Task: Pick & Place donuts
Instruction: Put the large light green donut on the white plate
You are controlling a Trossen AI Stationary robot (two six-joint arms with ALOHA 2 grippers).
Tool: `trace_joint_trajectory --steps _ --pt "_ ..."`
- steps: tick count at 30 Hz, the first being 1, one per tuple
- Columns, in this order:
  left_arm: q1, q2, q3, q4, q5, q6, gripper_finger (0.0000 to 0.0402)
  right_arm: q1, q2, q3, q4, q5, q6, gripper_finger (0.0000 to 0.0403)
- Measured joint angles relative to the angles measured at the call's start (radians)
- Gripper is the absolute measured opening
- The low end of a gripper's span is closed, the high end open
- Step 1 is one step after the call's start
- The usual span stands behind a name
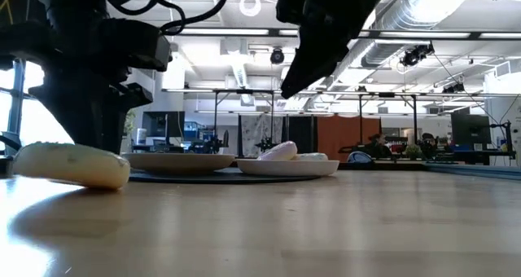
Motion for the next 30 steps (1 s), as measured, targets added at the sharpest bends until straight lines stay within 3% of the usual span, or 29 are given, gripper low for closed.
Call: trace_joint_trajectory --steps 6,10,17,20,25,30 --pt "0.001 0.026 0.0 0.022 0.004 0.002 0.012 0.019 0.0 0.0 0.005 0.0 0.004 0.0188" --pt "0.002 0.056 0.002 0.029 0.074 0.004 0.0112 0.024 0.0 0.0 -0.014 -0.011 0.08 0.0188" --pt "0.003 0.105 0.006 0.04 0.078 0.004 0.0034 0.044 0.001 0.0 -0.205 -0.007 0.207 0.0188" --pt "0.0 0.104 0.038 0.013 0.01 0.003 0.0008 0.06 0.002 0.0 -0.303 -0.006 0.266 0.0188" --pt "0.024 0.084 0.158 0.036 -0.181 0.035 0.002 0.088 0.002 0.0 -0.407 -0.003 0.327 0.0188" --pt "0.085 0.086 0.277 0.031 -0.275 0.14 0.0011 0.127 0.002 0.0 -0.455 -0.006 0.386 0.0188"
